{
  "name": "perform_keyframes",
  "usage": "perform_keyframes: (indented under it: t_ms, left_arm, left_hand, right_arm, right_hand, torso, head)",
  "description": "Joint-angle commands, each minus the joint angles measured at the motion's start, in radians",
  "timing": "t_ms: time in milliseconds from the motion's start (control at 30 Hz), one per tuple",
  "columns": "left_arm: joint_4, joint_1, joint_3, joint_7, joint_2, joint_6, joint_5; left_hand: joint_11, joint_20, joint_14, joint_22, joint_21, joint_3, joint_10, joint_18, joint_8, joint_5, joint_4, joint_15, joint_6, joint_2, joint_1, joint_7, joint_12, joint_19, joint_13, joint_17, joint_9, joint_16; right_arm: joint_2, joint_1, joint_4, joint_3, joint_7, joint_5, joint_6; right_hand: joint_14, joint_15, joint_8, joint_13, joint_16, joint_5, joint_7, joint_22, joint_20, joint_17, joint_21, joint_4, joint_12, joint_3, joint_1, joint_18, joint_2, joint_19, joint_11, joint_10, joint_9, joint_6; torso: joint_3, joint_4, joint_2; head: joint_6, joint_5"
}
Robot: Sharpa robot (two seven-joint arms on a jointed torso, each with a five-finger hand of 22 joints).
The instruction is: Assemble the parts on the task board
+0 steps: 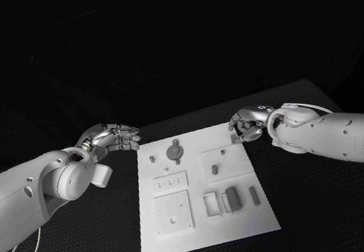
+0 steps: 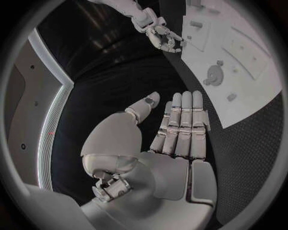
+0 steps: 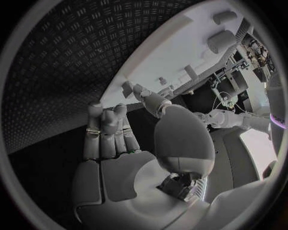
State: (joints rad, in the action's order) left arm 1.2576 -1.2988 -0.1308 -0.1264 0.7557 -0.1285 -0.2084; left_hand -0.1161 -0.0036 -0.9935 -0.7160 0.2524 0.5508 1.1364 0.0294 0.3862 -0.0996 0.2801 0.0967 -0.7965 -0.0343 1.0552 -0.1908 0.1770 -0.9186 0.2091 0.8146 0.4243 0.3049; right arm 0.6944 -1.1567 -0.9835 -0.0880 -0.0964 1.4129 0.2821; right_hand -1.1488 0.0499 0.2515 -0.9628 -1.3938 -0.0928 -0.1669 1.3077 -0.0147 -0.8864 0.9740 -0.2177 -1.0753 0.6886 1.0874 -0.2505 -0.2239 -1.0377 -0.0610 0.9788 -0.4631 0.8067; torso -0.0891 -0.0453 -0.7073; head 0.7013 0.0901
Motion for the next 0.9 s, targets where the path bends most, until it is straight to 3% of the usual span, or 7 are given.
perform_keyframes:
  t_ms: [33,500,900]
  left_arm:
    - [0.001,0.0,0.001,-0.014,-0.001,0.016,-0.002]
    - [0.0,0.0,0.001,-0.014,-0.001,0.018,-0.002]
    - [0.0,0.0,0.001,-0.013,0.0,0.019,-0.002]
  left_hand:
    - [-0.002,0.001,-0.007,-0.001,-0.006,-0.002,0.008,0.008,0.0,0.005,0.002,0.001,0.002,-0.002,0.002,0.0,-0.004,-0.005,0.001,0.001,-0.001,-0.006]
    - [-0.002,0.001,-0.008,-0.001,-0.007,-0.002,0.008,0.008,0.0,0.005,0.002,0.001,0.001,-0.001,0.002,0.0,-0.004,-0.005,0.001,0.002,-0.001,-0.007]
    - [-0.002,0.001,-0.008,-0.002,-0.007,-0.002,0.008,0.008,0.0,0.005,0.002,0.001,0.001,-0.001,0.002,0.0,-0.005,-0.005,0.002,0.003,-0.002,-0.008]
  right_arm:
    - [-0.004,0.004,0.002,0.0,-0.003,0.012,-0.013]
    - [-0.022,0.011,0.024,0.0,0.003,0.029,-0.025]
    - [-0.032,0.014,0.039,0.0,0.009,0.03,-0.022]
  right_hand:
    - [0.001,0.0,0.009,-0.001,-0.005,-0.001,-0.004,0.018,0.0,-0.001,0.004,0.005,-0.007,-0.001,0.004,-0.011,0.011,-0.001,0.003,-0.006,-0.003,0.026]
    - [-0.011,0.036,0.072,0.004,-0.005,-0.002,0.039,0.018,0.006,-0.003,0.009,-0.005,-0.016,-0.008,-0.002,-0.011,0.046,-0.006,0.042,0.006,-0.042,0.138]
    - [-0.013,0.041,0.077,0.005,-0.005,-0.001,0.044,0.018,0.007,-0.003,0.01,-0.004,-0.016,-0.009,-0.008,-0.011,0.054,-0.008,0.047,0.01,-0.048,0.149]
  torso:
    - [0.0005,-0.0002,0.0]
    - [0.0012,-0.0001,0.0]
    - [0.0006,0.0003,0.0]
  head:
    - [0.001,-0.002]
    - [0.004,-0.007]
    - [0.006,-0.008]
